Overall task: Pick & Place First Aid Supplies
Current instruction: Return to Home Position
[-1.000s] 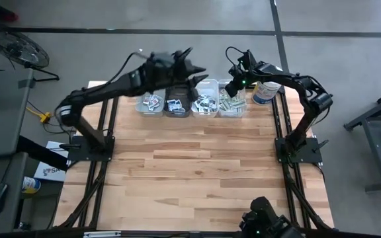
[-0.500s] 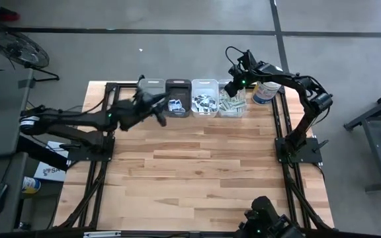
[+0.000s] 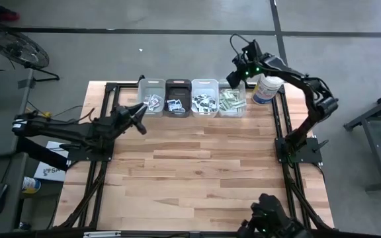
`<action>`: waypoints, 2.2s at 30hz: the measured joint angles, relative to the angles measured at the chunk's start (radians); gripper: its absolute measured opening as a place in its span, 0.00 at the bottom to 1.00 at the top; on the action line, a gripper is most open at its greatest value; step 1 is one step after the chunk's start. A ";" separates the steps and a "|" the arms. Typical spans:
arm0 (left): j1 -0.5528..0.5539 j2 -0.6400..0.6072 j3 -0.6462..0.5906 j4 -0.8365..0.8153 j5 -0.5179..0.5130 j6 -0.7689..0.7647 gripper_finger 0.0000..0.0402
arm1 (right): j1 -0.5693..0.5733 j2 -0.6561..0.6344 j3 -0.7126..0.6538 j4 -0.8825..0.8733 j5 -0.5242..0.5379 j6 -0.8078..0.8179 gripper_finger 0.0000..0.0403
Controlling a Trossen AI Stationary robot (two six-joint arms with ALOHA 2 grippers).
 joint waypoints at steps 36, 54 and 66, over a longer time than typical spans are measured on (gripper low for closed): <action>-0.030 -0.412 -0.261 -0.190 0.199 0.078 0.25 | -0.057 -1.114 -0.642 0.596 -0.635 0.476 0.42; -0.031 -0.610 -0.263 -0.293 0.132 0.104 0.25 | -0.018 -1.517 -1.118 1.060 -0.409 0.760 0.42; -0.031 -0.609 -0.257 -0.300 0.205 0.090 0.25 | 0.295 -1.645 -1.215 1.054 -0.205 0.641 0.42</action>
